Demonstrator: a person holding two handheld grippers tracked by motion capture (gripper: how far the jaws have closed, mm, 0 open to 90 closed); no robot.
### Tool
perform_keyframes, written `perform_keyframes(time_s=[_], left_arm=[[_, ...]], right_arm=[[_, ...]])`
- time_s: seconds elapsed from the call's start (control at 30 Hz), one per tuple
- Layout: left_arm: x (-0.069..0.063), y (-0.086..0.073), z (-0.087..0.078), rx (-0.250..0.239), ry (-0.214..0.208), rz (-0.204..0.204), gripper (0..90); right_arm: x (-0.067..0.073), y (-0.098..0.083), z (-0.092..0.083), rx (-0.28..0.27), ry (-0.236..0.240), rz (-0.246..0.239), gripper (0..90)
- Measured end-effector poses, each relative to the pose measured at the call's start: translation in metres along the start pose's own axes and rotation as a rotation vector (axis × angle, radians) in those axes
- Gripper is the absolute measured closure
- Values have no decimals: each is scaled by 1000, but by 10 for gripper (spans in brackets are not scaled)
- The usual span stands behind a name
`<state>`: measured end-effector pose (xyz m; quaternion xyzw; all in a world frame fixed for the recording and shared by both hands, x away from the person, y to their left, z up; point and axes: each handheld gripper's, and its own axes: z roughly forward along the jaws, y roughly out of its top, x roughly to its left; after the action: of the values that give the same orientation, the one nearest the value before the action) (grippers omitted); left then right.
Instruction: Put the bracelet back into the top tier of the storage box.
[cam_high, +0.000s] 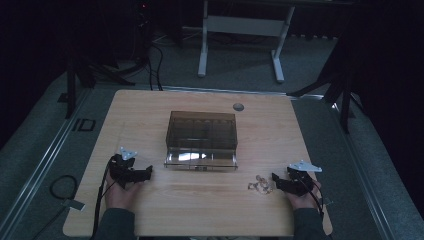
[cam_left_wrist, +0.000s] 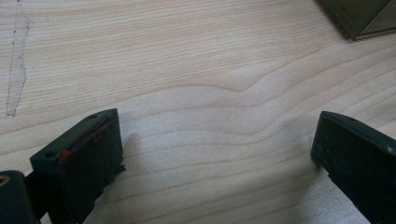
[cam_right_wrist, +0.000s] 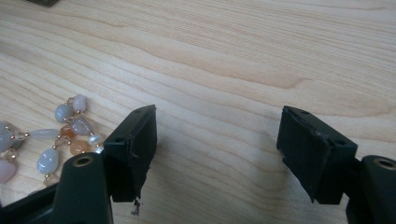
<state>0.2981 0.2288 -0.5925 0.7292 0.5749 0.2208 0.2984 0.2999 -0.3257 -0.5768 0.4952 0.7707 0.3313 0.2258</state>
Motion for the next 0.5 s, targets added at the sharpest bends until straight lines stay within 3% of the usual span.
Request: perform_keyframes(time_s=[0.3, 0.5], left_arm=[[0, 0, 0, 0, 0, 0, 22], [0, 0, 0, 0, 0, 0, 22]], right_arm=[[0, 1, 0, 5, 2, -3, 280], [-1, 6, -1, 51, 13, -13, 303]])
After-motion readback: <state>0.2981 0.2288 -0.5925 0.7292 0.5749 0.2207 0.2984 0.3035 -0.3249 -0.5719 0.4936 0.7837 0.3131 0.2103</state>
